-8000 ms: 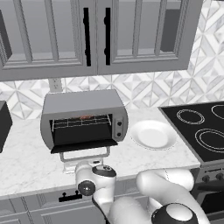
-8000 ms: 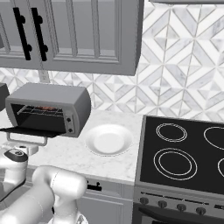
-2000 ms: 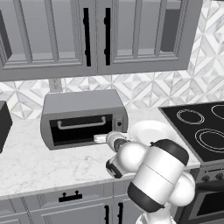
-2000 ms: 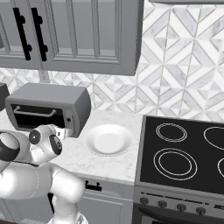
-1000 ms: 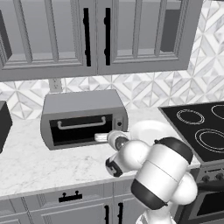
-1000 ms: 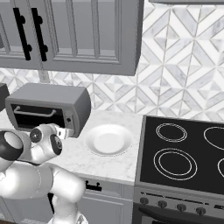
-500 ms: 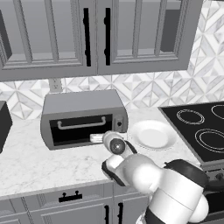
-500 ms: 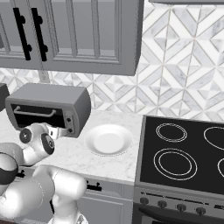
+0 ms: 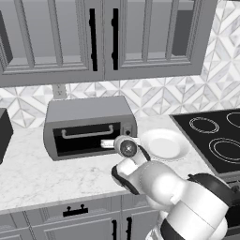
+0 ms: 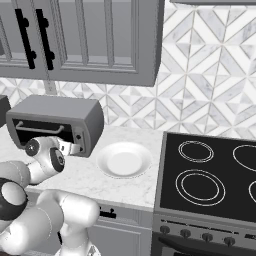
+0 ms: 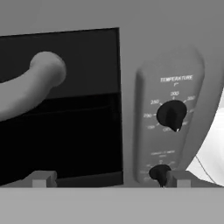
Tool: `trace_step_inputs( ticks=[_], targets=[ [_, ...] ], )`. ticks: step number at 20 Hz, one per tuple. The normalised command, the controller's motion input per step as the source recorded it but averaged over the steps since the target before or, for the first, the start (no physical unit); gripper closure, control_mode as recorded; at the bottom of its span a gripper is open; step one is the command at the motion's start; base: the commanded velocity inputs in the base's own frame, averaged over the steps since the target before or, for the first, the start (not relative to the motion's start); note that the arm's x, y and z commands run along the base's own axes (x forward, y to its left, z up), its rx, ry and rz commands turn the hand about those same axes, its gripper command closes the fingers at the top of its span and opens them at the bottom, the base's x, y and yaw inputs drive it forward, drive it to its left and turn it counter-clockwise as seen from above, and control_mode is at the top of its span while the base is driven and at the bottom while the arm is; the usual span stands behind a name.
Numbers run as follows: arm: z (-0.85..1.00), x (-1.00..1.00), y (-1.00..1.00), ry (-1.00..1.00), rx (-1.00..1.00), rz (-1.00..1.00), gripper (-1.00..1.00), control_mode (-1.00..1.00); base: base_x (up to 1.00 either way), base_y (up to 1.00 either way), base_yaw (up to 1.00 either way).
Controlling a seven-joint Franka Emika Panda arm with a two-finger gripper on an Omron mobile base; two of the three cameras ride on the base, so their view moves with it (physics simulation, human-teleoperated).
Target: Pick up the kebab skewer and baguette bread, and place them inside the toaster oven. Close the toaster oven door and start by setting the timer.
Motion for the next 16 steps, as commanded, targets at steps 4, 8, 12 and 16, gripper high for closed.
trace_step_inputs(
  ticks=[4, 8, 12, 16],
  targets=[
    [-0.37, 0.12, -0.03, 0.0, 0.0, 0.01, -1.0, -1.0, 0.0, 0.0, 0.0],
    [-0.35, 0.1, -0.01, 0.0, 0.0, 0.01, -1.0, -1.0, 0.0, 0.0, 0.0],
    [-0.07, 0.02, -0.25, 0.0, 0.01, 0.0, -1.0, -1.0, 0.0, 0.0, 0.0],
    [-0.01, 0.0, -0.38, 0.0, 0.0, 0.0, -1.0, -1.0, 0.0, 0.0, 0.0]
  ],
)
